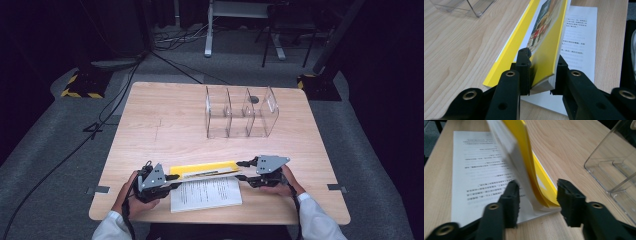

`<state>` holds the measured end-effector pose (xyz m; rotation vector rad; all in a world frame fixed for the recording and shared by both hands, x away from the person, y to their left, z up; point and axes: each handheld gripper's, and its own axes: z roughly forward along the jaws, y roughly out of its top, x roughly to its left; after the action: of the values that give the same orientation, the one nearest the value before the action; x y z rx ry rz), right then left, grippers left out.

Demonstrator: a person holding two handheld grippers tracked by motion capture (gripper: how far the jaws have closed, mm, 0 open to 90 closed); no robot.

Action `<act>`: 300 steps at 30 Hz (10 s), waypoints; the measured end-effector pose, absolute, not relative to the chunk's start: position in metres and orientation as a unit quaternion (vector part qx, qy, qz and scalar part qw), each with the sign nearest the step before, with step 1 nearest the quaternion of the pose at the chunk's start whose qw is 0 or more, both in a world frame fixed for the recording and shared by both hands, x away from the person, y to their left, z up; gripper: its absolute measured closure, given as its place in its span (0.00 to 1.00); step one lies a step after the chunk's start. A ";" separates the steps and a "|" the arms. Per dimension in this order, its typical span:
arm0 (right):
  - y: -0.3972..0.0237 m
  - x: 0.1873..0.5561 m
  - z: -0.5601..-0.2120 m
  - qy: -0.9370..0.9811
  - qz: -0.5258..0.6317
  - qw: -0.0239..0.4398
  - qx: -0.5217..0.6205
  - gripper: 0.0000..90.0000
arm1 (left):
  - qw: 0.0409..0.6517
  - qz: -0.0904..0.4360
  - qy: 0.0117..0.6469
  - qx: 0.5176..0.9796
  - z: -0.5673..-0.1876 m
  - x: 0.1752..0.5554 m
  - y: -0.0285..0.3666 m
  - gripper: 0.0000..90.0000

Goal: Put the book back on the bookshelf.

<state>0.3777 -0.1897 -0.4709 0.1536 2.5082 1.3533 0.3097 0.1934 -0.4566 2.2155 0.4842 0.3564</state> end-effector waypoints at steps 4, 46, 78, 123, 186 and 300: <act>-0.185 0.383 -0.477 0.866 0.480 0.124 0.059 0.64 | 0.414 0.134 0.190 0.880 -0.458 0.312 0.196 0.83; -0.168 0.357 -0.466 0.877 0.455 0.157 0.009 0.88 | 0.315 0.217 0.223 0.897 -0.430 0.308 0.095 0.47; -0.183 0.345 -0.423 0.865 0.450 0.221 0.024 0.90 | 0.323 0.233 0.212 0.893 -0.437 0.321 0.088 0.76; -0.238 0.379 -0.446 0.829 0.502 0.172 0.178 0.40 | 0.491 0.176 0.180 0.834 -0.434 0.323 0.092 0.89; -0.116 0.344 -0.434 0.828 0.502 0.216 0.122 0.37 | 0.493 0.158 0.226 0.825 -0.454 0.277 0.114 0.24; -0.232 0.342 -0.446 0.834 0.526 0.140 0.092 0.84 | 0.438 0.128 0.209 0.865 -0.458 0.350 0.107 0.34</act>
<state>0.3416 -0.2316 -0.4458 0.2646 2.4084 1.5196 0.3502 0.1066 -0.4584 2.1491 0.5201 0.3182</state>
